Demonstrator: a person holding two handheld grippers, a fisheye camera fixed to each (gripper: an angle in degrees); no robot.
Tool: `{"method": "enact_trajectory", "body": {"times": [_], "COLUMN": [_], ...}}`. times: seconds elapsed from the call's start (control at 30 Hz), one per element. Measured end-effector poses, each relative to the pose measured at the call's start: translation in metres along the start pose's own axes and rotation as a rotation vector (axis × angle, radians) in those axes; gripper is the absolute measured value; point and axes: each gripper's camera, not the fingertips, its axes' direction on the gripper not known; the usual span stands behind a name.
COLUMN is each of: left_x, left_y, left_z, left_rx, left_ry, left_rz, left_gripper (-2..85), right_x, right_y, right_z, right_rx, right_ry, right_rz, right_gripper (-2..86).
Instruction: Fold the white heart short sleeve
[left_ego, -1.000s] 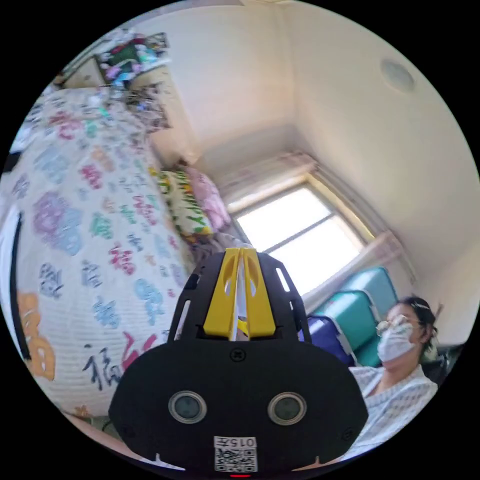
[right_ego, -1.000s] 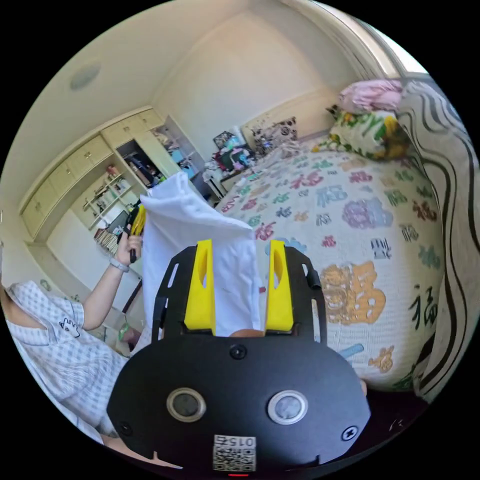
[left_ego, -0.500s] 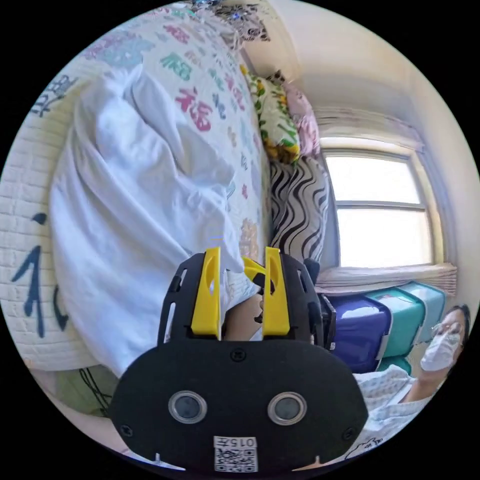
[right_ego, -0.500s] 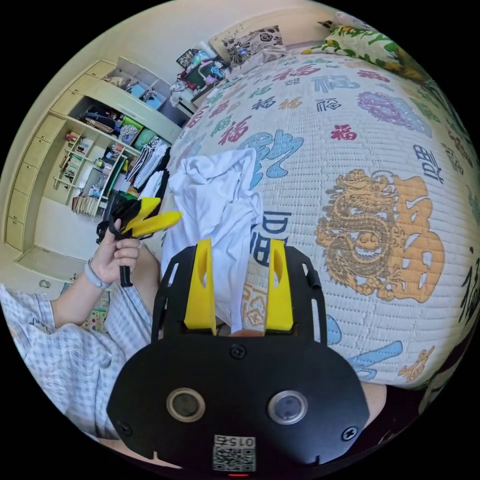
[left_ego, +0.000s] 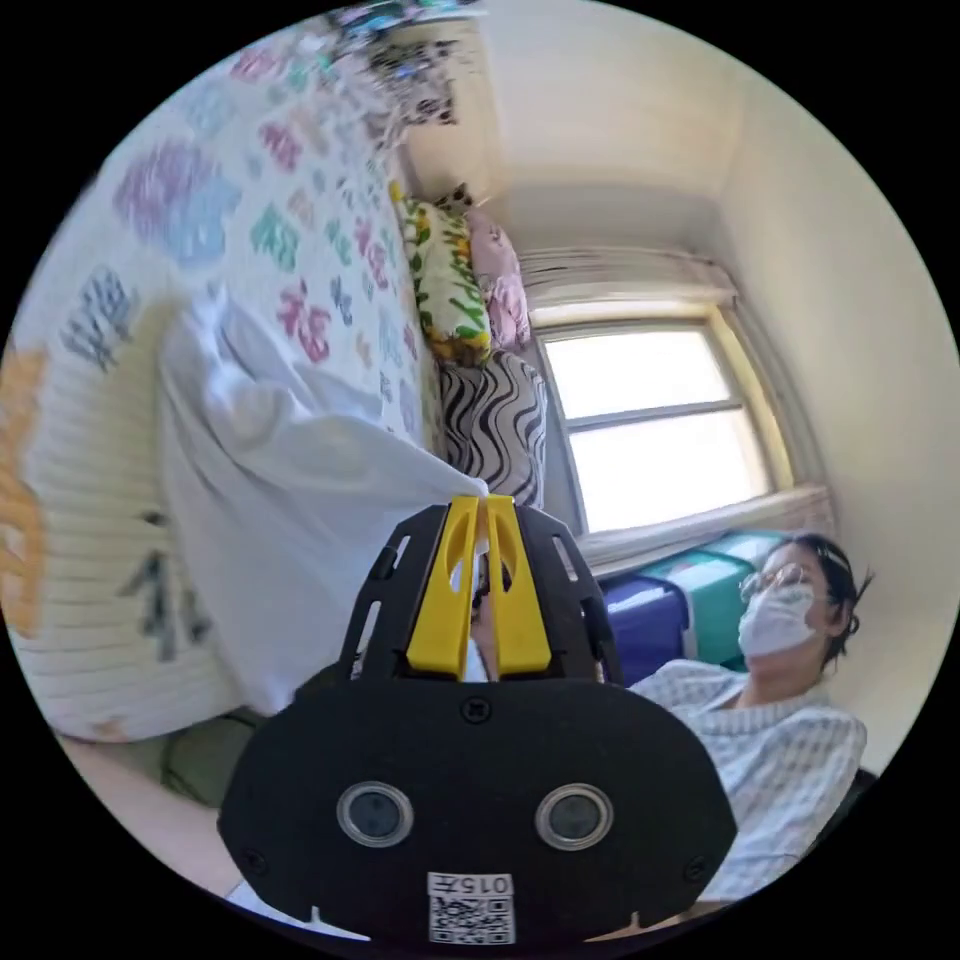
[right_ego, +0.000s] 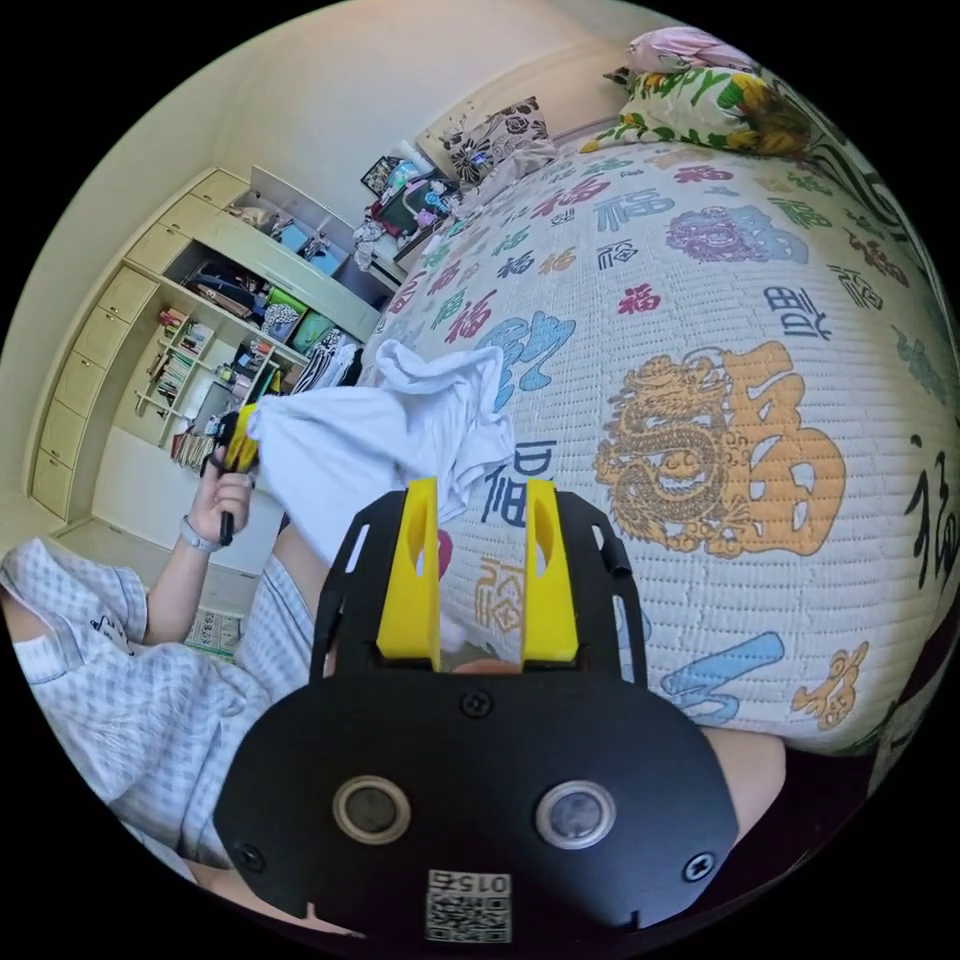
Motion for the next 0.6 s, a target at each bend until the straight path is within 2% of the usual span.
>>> {"method": "enact_trajectory", "body": {"times": [0.07,0.17,0.3,0.37,0.43,0.5,0.6], "left_x": [0.017,0.012,-0.005,-0.013,-0.015,-0.016,-0.006], "left_y": [-0.017,-0.033,-0.039,-0.034,-0.028,-0.022,-0.01], "left_z": [-0.07,-0.126,-0.147,-0.143,-0.138,-0.133,-0.126], "left_rx": [-0.073,-0.093,-0.043,-0.026,-0.004,0.009,0.003], "left_ry": [-0.255,-0.537,-0.589,-0.591,-0.564,-0.536,-0.545], "left_rz": [0.08,0.037,-0.02,-0.035,-0.023,-0.021,0.006], "left_gripper": [-0.5,-0.5,-0.6,-0.5,-0.5,-0.5,-0.5], "right_x": [-0.013,-0.044,-0.096,-0.145,-0.183,-0.211,-0.23], "right_y": [-0.018,-0.056,-0.114,-0.149,-0.169,-0.183,-0.192], "right_z": [0.003,0.024,0.063,0.093,0.122,0.156,0.185], "right_rx": [-0.011,-0.06,-0.131,-0.186,-0.27,-0.376,-0.498], "right_ry": [-0.016,-0.008,0.007,-0.035,0.01,0.115,0.256], "right_rz": [-0.015,-0.08,-0.179,-0.283,-0.37,-0.423,-0.449], "right_gripper": [13.2,14.0,17.8,18.2,17.6,14.3,4.4]}}
